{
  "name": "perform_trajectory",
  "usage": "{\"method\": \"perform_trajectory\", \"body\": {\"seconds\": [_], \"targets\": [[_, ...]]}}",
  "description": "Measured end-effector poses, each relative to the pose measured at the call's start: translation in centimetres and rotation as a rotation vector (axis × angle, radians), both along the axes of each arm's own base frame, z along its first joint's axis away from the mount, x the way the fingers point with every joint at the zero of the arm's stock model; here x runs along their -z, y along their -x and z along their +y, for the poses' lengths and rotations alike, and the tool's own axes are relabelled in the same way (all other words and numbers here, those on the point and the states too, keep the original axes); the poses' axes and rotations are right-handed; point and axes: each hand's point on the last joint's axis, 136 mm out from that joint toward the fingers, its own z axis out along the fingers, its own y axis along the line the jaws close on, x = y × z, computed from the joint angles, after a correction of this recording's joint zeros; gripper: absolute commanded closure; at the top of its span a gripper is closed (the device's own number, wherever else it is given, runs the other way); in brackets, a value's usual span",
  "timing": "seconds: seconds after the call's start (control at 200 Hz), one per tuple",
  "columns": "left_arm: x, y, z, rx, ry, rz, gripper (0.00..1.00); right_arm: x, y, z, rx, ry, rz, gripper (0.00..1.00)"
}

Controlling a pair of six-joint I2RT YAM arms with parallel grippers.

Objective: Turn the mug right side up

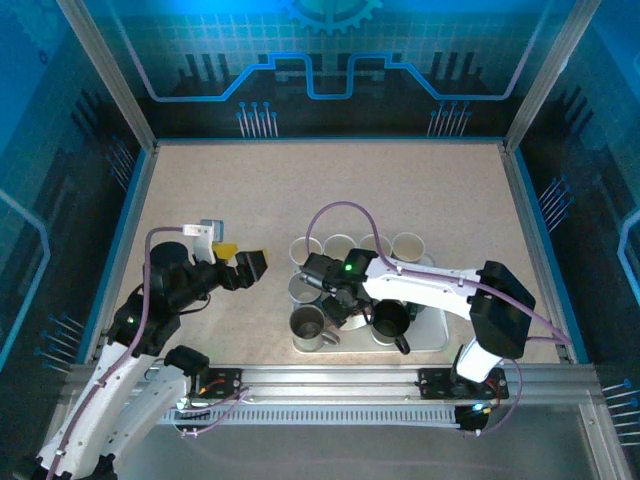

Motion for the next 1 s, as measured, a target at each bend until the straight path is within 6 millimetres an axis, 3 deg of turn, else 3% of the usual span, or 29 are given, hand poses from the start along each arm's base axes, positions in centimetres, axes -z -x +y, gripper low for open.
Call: {"method": "perform_trajectory", "body": {"seconds": [0.425, 0.61, 0.785, 1.0], "targets": [[0.2, -0.1, -0.2, 0.008, 0.003, 0.009, 0.01, -1.2, 0.7, 0.2, 0.042, -0.054, 0.005, 0.52], [0.1, -0.1, -0.2, 0.01, 0.004, 0.01, 0.01, -2.5, 1.3, 0.3, 0.106, -0.119, 0.015, 0.42], [0.1, -0.1, -0.2, 0.01, 0.004, 0.01, 0.01, -2.4, 1.9, 0.0, 0.201, -0.124, 0.048, 0.32], [0.1, -0.1, -0.2, 0.01, 0.004, 0.01, 0.01, -2.3, 2.0, -0.3, 0.269, -0.123, 0.051, 0.28]]}}
